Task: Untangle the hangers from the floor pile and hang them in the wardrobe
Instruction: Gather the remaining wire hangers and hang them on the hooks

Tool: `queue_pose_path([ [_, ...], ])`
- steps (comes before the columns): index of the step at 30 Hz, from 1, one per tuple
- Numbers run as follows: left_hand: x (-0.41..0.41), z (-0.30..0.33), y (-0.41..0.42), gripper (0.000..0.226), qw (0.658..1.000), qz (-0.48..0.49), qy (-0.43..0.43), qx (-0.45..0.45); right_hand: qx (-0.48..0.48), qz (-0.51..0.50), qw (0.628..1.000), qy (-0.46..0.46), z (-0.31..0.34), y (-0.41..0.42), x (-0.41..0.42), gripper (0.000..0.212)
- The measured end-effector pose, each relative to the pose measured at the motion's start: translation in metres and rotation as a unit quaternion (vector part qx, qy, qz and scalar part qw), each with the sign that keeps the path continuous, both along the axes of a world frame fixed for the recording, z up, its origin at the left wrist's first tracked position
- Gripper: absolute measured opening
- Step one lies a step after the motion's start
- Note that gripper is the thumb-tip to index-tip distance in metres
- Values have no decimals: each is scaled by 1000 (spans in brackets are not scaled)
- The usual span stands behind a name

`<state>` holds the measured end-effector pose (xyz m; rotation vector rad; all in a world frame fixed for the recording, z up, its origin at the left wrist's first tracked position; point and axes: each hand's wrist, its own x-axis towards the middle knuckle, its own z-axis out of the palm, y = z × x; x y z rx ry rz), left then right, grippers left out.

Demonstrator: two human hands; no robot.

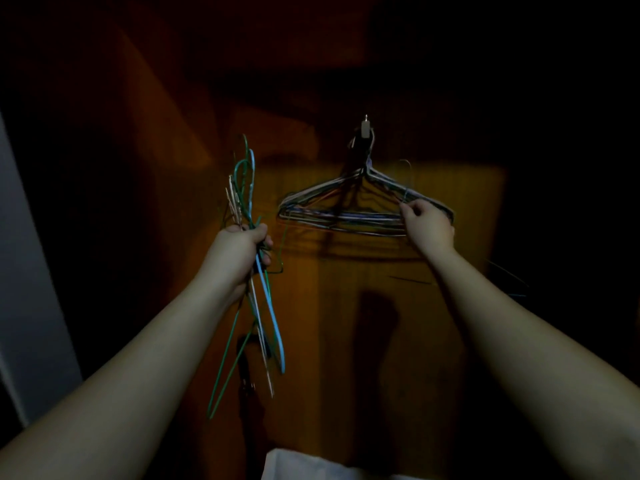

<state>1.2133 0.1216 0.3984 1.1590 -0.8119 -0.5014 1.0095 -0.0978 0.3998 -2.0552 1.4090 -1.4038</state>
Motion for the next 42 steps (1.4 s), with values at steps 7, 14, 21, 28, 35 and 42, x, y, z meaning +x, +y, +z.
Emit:
queue_pose_path([
  [7, -5, 13, -16, 10, 1000, 18, 6, -13, -43, 12, 999, -31, 47, -31, 18, 32],
  [14, -3, 20, -28, 12, 998, 54, -9, -11, -46, 28, 998, -43, 79, -61, 38, 30],
  [21, -3, 19, -36, 7, 997, 70, -18, -4, -44, 58, 997, -33, 93, -74, 59, 29],
  [28, -5, 3, -37, 7, 997, 78, 3, 1, -41, 63, 997, 11, 76, -81, 73, 30],
  [35, 3, -6, -38, 8, 997, 83, 2, 3, -74, 33, 996, 37, 62, -87, 77, 41],
  [42, 7, -5, -35, 13, 996, 83, -11, 2, -54, 32, 997, 44, 65, -94, 78, 44],
])
